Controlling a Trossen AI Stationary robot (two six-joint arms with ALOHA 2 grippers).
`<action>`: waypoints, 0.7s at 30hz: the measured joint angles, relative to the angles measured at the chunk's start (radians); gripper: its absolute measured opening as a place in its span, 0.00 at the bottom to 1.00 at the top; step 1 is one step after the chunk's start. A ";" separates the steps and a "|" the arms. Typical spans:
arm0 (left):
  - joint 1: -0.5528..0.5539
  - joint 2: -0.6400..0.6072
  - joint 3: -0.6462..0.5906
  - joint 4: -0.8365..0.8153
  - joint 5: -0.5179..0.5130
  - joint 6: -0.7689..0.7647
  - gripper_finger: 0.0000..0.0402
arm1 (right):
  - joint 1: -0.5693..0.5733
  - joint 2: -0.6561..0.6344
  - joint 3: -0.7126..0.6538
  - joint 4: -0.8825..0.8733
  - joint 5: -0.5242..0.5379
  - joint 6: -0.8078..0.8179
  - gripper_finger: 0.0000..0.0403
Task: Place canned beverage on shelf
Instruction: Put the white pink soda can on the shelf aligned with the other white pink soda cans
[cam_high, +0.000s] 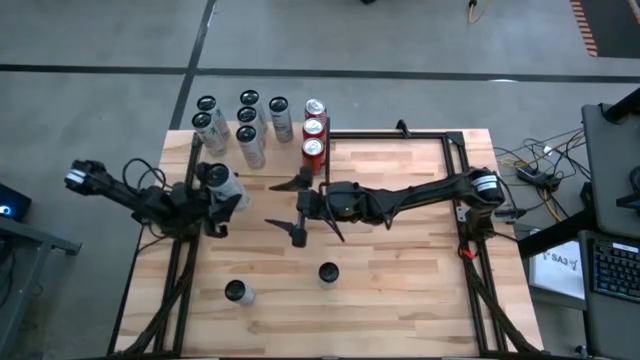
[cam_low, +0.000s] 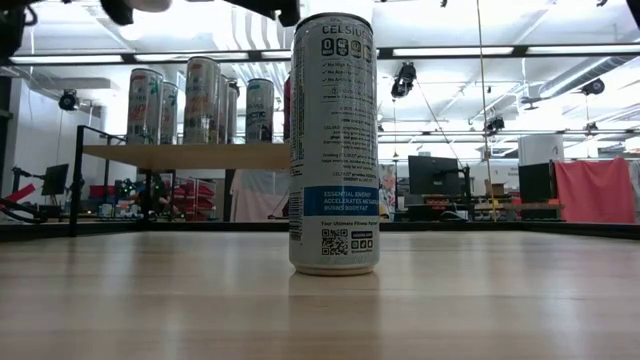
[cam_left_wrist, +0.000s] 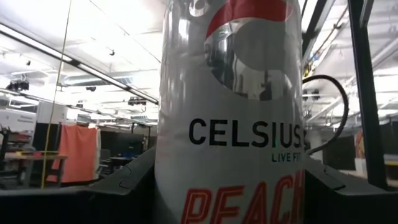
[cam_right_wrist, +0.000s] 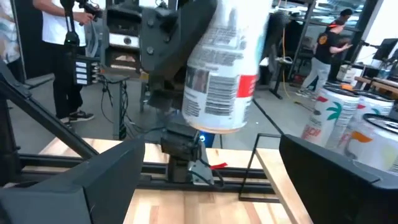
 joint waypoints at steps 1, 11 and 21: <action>0.000 0.022 0.015 0.001 0.000 0.004 0.56 | 0.000 0.004 0.006 -0.001 -0.001 0.003 0.90; -0.001 0.220 0.114 0.050 0.000 0.011 0.56 | 0.000 0.020 0.030 -0.006 -0.002 0.002 0.90; -0.001 0.412 0.191 0.135 0.000 0.016 0.56 | 0.003 0.020 0.030 -0.016 -0.052 0.003 0.90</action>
